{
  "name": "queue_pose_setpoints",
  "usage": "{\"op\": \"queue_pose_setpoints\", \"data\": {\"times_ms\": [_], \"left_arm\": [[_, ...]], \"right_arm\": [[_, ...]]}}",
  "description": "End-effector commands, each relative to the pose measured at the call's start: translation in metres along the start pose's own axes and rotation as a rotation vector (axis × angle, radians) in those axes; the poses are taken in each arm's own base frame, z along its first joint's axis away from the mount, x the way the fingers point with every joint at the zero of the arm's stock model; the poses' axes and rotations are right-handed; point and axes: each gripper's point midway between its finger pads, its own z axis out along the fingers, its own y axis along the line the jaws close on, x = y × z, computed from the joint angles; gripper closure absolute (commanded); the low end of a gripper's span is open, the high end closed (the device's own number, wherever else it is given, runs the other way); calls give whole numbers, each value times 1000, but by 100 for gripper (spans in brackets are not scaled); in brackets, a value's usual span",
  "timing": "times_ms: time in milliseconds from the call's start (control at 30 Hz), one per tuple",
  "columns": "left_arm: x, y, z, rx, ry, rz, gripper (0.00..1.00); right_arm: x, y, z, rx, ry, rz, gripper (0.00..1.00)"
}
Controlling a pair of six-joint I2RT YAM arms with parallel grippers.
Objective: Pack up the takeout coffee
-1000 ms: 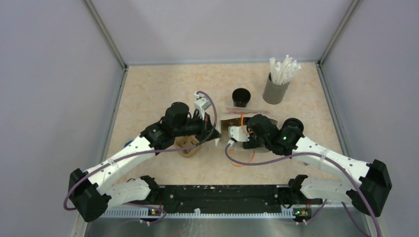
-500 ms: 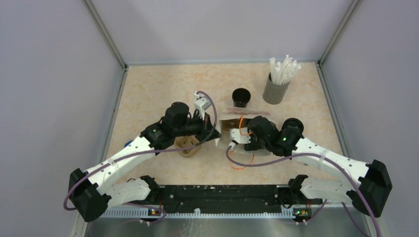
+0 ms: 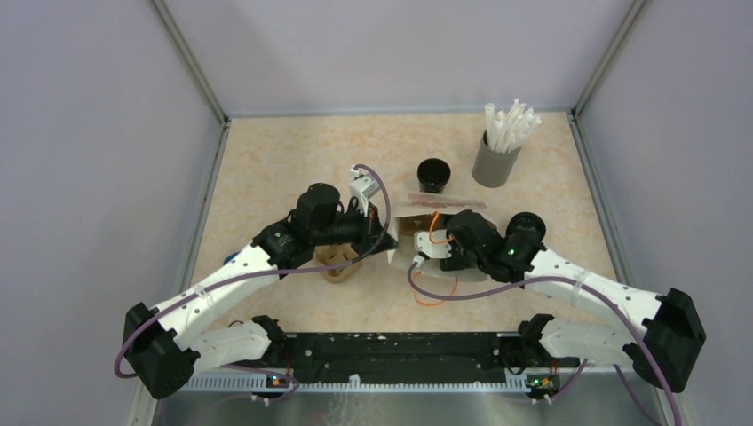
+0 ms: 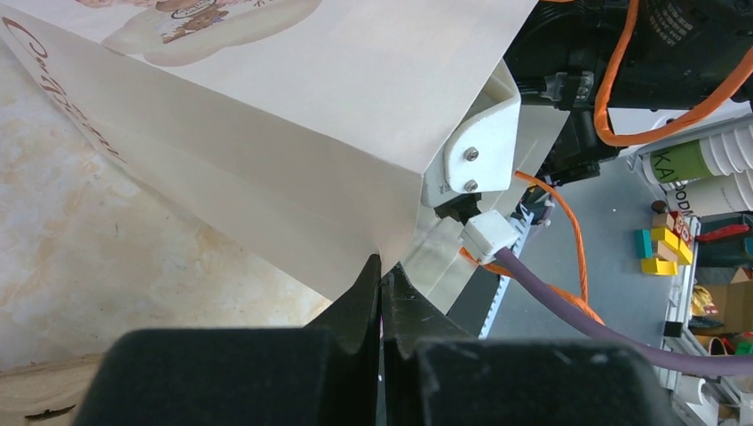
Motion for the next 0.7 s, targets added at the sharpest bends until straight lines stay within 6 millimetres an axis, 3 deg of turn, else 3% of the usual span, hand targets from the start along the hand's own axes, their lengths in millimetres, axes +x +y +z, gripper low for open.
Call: {"op": "queue_pose_setpoints", "data": {"times_ms": [0, 667], "left_arm": [[-21, -18, -1, 68, -49, 43, 100], [-19, -16, 1, 68, -33, 39, 100]], "right_arm": [[4, -4, 2, 21, 2, 12, 48], [9, -5, 24, 19, -5, 37, 48]]}}
